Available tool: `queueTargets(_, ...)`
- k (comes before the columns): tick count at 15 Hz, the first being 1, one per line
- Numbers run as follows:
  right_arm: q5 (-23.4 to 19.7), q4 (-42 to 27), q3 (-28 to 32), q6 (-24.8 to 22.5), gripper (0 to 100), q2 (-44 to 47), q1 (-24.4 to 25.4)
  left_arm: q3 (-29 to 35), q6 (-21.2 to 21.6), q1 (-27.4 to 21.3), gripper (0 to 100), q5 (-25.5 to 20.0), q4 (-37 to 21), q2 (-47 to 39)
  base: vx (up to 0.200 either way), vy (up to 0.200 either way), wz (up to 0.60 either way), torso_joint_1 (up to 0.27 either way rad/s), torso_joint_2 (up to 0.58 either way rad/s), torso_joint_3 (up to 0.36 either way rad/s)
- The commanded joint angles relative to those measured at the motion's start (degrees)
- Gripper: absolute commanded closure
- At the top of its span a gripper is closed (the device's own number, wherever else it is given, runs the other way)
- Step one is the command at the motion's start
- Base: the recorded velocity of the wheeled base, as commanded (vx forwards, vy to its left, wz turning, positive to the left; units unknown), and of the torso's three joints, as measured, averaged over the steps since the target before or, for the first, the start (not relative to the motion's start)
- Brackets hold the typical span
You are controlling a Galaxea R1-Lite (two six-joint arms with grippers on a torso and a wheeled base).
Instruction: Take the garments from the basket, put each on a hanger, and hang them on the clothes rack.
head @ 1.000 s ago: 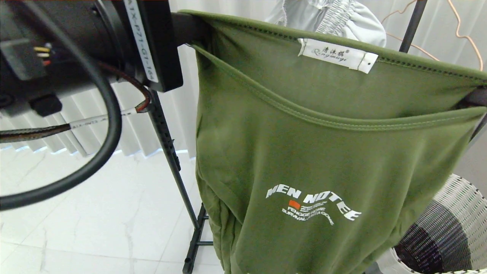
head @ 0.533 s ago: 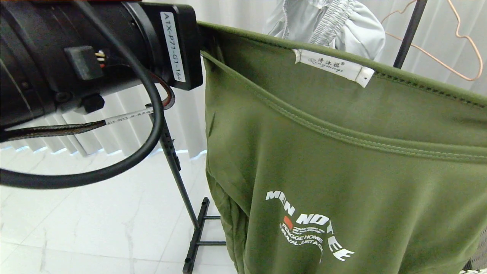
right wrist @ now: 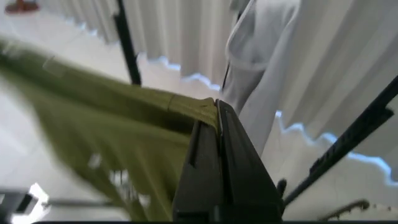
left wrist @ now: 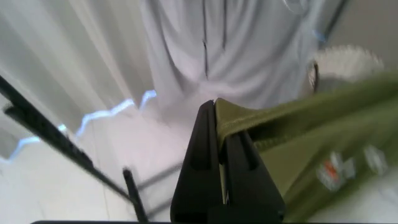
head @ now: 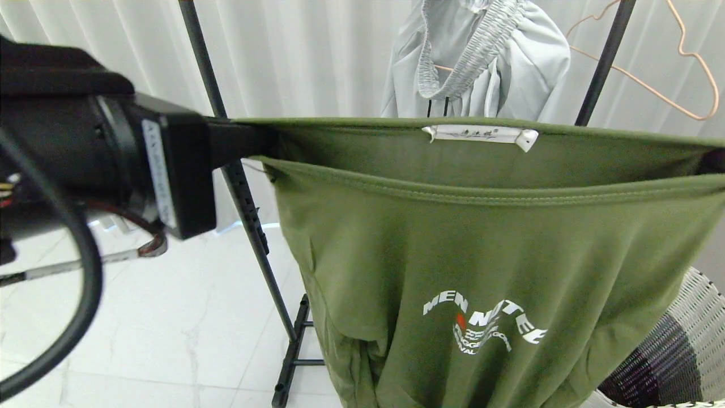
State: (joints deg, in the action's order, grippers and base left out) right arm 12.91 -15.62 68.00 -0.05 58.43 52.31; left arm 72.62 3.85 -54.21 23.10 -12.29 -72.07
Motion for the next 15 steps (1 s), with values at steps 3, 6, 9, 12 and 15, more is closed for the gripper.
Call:
queueTargets(3, 0.19, 16.23, 0.03, -0.30, 100, 11.44, -4.23, -4.77, -1.30, -9.68, 100, 0.10, -4.59, 8.26, 0.000, 0.000, 0.00, 0.000, 0.00, 0.000)
queueTargets(6, -0.25, 26.51, 0.64, -1.88, 100, 16.54, -4.15, -6.97, -1.04, -16.01, 100, 0.28, -4.59, 9.93, 0.000, 0.000, 0.00, 0.000, 0.00, 0.000)
queueTargets(9, -0.25, 28.18, 1.17, -2.41, 100, 18.04, -4.15, -9.51, 0.63, -16.89, 100, 0.37, -4.50, 12.92, 0.000, 0.000, 0.00, 0.000, 0.00, 0.000)
queueTargets(12, 0.10, 26.69, 1.17, -2.85, 100, 16.89, -5.11, -7.84, 1.25, -15.40, 100, 2.48, -3.97, 12.04, 0.000, 0.000, 0.00, 0.000, 0.00, 0.000)
queueTargets(15, 0.01, 19.92, 2.66, -3.91, 100, 13.73, -7.49, -1.78, 3.27, -4.41, 100, 1.60, -0.72, 5.89, 0.000, 0.000, 0.00, 0.000, 0.00, 0.000)
